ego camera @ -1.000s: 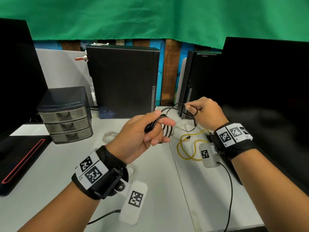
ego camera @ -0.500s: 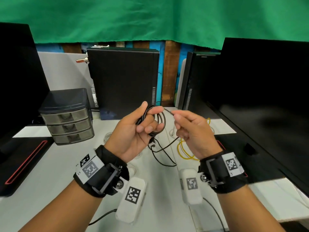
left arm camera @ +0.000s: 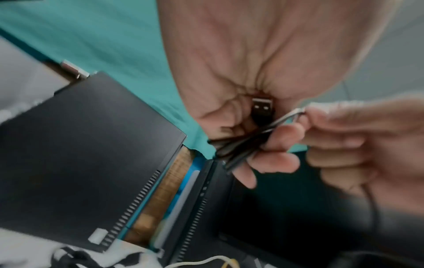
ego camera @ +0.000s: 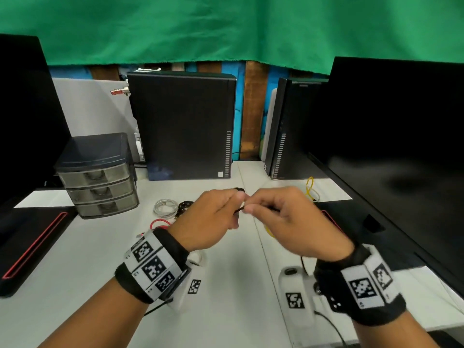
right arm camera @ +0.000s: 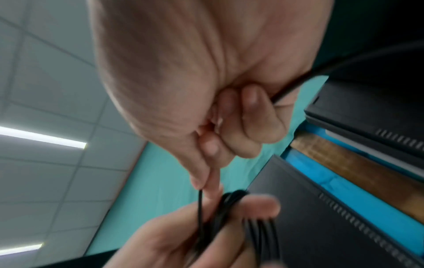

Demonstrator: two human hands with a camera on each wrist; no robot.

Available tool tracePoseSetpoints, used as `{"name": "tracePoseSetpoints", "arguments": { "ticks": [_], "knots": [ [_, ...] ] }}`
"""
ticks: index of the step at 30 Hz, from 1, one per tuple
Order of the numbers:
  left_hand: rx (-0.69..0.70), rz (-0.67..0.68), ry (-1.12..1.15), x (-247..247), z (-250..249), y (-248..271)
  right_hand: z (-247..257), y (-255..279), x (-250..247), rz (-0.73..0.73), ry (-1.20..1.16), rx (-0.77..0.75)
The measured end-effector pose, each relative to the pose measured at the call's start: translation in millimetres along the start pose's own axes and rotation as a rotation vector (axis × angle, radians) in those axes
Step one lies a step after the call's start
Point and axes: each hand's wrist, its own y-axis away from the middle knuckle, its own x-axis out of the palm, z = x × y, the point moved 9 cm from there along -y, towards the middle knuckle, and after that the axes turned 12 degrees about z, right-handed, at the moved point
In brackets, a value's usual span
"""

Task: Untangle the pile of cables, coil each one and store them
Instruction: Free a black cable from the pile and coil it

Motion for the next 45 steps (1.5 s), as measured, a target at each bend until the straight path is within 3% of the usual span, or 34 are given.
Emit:
{"name": "tracePoseSetpoints", "arguments": {
  "ticks": [5,7,10,13,16,19,21,23,26,28,30,32,36,39,41,43,45],
  "knots": [
    [0.03,0.286,0.669,15.4,-24.2,6.1,-3.6,0.1,-48.6,-0.203,-0.14,-0.125],
    [0.106,0.306,0.86,7.9,-34.0,10.2,-15.8,-4.4,-48.2,-0.259,-0.18,-0.114],
    [0.212,0.124,1.104,-16.4,-34.7,9.6,-32.4,-11.2,-21.9,-0.238,-0.168,-0.046],
    [0.196,-0.117,1.245,-33.5,-18.4,6.7,-34.5,-12.7,35.1,-0.057,-0.157,-0.002],
    [0.102,-0.283,1.115,-39.6,5.4,6.4,-26.1,-4.0,72.2,0.066,-0.11,-0.003],
    [0.018,-0.373,0.568,-53.3,17.7,10.0,-17.9,6.5,70.1,0.073,-0.021,-0.034],
    [-0.062,-0.33,0.184,-53.8,20.6,9.2,-12.2,13.1,53.9,0.038,0.004,-0.046],
    [-0.129,-0.192,0.043,-39.3,26.6,6.8,-3.8,17.8,29.1,-0.032,-0.02,-0.062],
    [-0.112,0.081,0.192,-0.8,17.1,2.7,-3.1,18.5,-18.6,-0.237,-0.034,-0.079],
    [-0.07,0.225,0.474,20.1,0.0,3.0,-18.1,14.8,-41.6,-0.358,-0.104,-0.044],
    [0.018,0.282,0.754,24.9,-22.7,5.5,-34.5,9.1,-46.7,-0.388,-0.193,-0.016],
    [0.112,0.213,0.955,12.6,-37.7,7.1,-46.4,3.2,-30.0,-0.317,-0.239,0.015],
    [0.162,-0.157,1.188,-26.2,-23.4,7.1,-63.1,0.2,42.8,-0.069,-0.17,0.095],
    [0.109,-0.341,1.048,-43.4,2.5,9.8,-49.3,9.4,91.1,0.127,-0.085,0.068],
    [0.029,-0.392,0.676,-48.9,16.4,11.2,-27.0,16.3,93.4,0.148,-0.027,0.007],
    [-0.031,-0.344,0.343,-44.4,22.3,10.1,-4.7,22.0,73.2,0.077,-0.005,-0.068],
    [-0.072,-0.159,0.233,-24.7,26.3,6.6,6.1,25.6,41.7,-0.024,-0.001,-0.108]
  ]
}}
